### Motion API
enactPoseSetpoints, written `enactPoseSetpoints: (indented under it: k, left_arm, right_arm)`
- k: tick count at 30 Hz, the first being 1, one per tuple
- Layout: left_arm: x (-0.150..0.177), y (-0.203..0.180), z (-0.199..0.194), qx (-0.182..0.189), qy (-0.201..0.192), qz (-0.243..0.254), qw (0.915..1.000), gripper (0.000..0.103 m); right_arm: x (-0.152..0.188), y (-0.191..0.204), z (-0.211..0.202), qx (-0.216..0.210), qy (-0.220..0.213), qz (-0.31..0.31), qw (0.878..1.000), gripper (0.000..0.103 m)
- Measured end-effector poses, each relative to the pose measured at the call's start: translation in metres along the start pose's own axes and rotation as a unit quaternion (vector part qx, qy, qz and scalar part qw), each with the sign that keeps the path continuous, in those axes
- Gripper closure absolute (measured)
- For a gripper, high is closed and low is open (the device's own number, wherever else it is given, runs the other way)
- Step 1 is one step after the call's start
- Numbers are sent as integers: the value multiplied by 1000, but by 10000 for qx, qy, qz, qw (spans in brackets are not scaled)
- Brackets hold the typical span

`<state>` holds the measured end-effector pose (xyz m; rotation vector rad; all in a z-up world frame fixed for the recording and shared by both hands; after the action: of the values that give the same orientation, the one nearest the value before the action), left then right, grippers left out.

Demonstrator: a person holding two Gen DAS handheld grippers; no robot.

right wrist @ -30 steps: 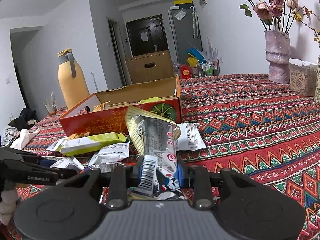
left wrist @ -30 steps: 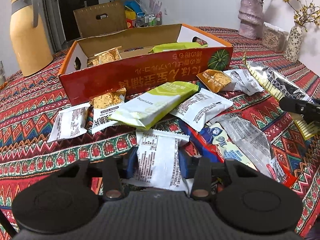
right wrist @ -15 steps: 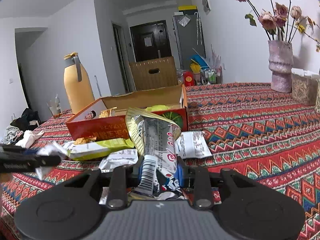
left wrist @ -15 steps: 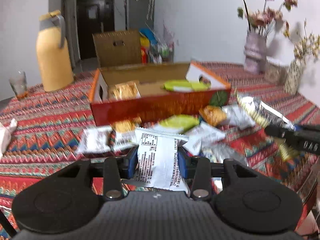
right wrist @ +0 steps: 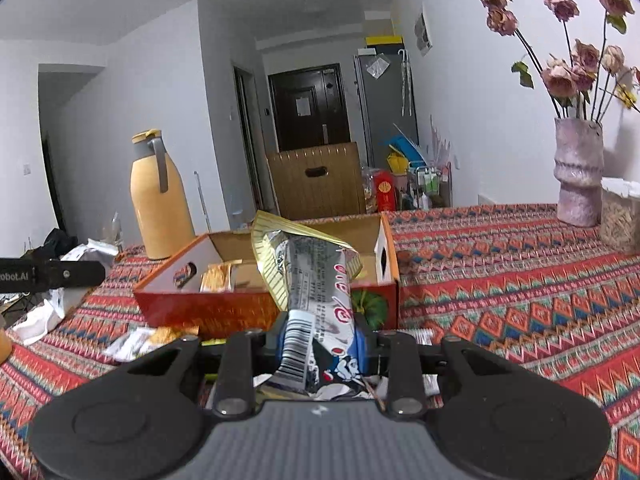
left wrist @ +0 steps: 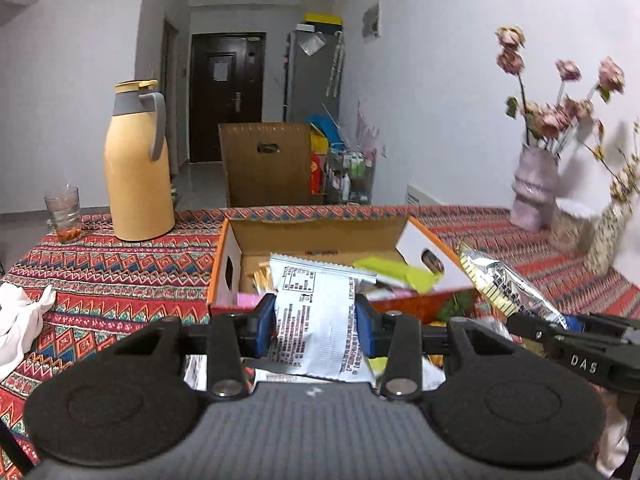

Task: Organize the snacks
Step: 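Carry both held packets into the box and open both tools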

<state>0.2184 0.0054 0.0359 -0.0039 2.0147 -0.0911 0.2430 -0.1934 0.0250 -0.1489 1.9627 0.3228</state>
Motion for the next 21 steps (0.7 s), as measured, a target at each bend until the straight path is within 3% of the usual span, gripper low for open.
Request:
enactPoseSetpoints:
  k: [21]
  left_arm:
    - [-59,31,90,-487,-7,-501,9976,62]
  right_arm:
    - [-70,6,93,154,-122,-229,9995,73]
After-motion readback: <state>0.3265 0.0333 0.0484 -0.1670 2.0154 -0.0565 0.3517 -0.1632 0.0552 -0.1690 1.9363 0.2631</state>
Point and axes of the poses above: each gripper's, at about its wrist camera, not at the fingertips, and z roughly the way its jaws point, y to its left, x to its underside, the point moved 10 cm from there along z, roughly the way its jaws point, and after that the axes turned 1 degree about -z, right-handed, at the moved point
